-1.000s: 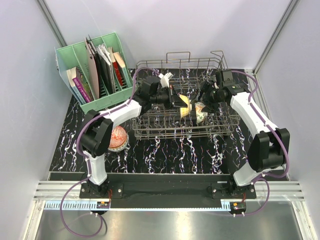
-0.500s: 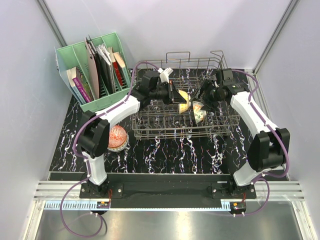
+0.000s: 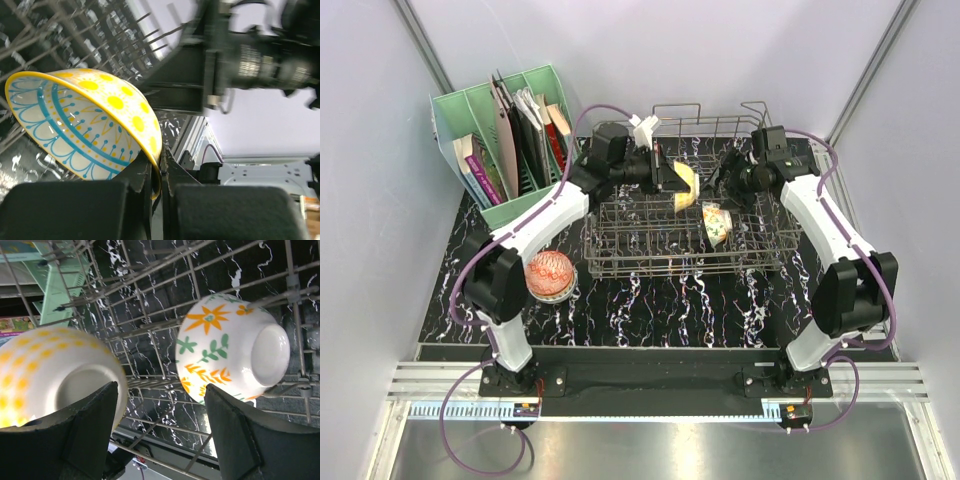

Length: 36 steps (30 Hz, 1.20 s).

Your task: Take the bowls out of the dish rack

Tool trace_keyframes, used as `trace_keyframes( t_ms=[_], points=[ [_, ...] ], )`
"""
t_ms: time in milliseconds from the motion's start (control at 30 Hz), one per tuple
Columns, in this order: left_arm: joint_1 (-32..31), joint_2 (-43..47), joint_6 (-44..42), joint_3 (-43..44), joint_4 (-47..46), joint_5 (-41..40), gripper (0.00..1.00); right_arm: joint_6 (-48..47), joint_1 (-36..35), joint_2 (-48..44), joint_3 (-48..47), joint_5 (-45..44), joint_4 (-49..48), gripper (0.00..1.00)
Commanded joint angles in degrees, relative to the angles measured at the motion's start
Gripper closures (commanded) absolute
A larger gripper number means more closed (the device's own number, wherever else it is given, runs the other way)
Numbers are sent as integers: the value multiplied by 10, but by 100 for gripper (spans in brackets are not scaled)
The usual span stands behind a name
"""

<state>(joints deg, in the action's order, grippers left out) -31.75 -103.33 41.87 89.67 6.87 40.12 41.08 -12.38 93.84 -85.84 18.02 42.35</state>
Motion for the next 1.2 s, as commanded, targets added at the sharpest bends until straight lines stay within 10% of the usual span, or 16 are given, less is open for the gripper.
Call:
trace_keyframes(
  t_ms=[0, 1167],
  points=[
    [-3, 54, -32, 46, -3, 15, 100, 12, -3, 5, -56, 2, -4, 22],
    [-31, 206, -246, 18, 397, -380, 100, -23, -32, 38, -181, 119, 56, 25]
  ],
)
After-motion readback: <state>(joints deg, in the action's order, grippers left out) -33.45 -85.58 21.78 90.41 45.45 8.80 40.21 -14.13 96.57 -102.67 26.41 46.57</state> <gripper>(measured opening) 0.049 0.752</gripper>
